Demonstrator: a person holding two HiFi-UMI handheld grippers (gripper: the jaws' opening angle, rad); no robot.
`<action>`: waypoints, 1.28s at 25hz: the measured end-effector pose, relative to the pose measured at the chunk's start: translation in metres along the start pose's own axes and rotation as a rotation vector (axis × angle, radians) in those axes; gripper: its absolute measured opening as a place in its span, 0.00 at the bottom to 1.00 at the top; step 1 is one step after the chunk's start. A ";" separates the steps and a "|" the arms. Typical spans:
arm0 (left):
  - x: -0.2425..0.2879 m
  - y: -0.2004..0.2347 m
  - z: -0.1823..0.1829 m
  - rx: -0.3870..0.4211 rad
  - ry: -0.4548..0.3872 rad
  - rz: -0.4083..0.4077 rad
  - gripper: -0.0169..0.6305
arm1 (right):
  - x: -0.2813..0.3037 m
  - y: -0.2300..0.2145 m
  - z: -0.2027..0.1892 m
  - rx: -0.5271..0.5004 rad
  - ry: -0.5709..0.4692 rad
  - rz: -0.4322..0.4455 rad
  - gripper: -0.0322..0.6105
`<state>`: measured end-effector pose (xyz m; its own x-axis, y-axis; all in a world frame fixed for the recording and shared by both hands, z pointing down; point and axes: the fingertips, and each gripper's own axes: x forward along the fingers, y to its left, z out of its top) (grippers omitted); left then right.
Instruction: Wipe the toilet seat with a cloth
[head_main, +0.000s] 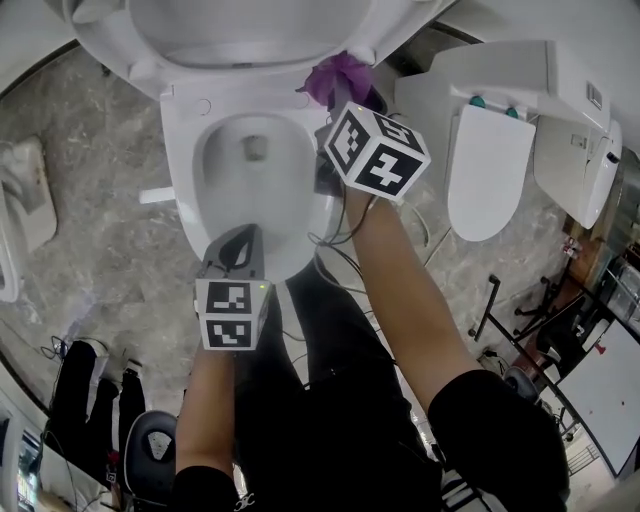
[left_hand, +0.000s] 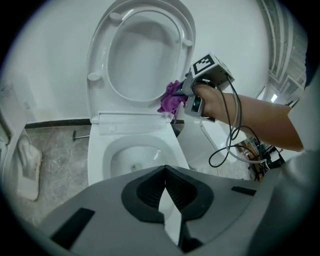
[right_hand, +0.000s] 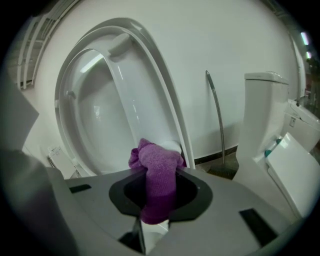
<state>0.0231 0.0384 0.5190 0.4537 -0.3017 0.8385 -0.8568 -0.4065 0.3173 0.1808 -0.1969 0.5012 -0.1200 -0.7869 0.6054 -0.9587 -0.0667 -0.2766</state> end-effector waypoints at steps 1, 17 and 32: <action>-0.003 0.000 0.002 0.005 -0.001 0.000 0.03 | -0.002 0.001 0.002 0.003 0.005 -0.001 0.18; -0.031 -0.011 0.031 0.075 -0.019 -0.017 0.03 | -0.012 -0.004 0.049 0.137 0.109 -0.085 0.18; -0.053 0.015 0.008 0.037 -0.027 -0.002 0.03 | -0.026 0.004 0.073 0.069 0.015 -0.174 0.18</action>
<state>-0.0113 0.0414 0.4760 0.4619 -0.3236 0.8258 -0.8465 -0.4388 0.3015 0.1985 -0.2213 0.4295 0.0415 -0.7504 0.6597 -0.9454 -0.2431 -0.2171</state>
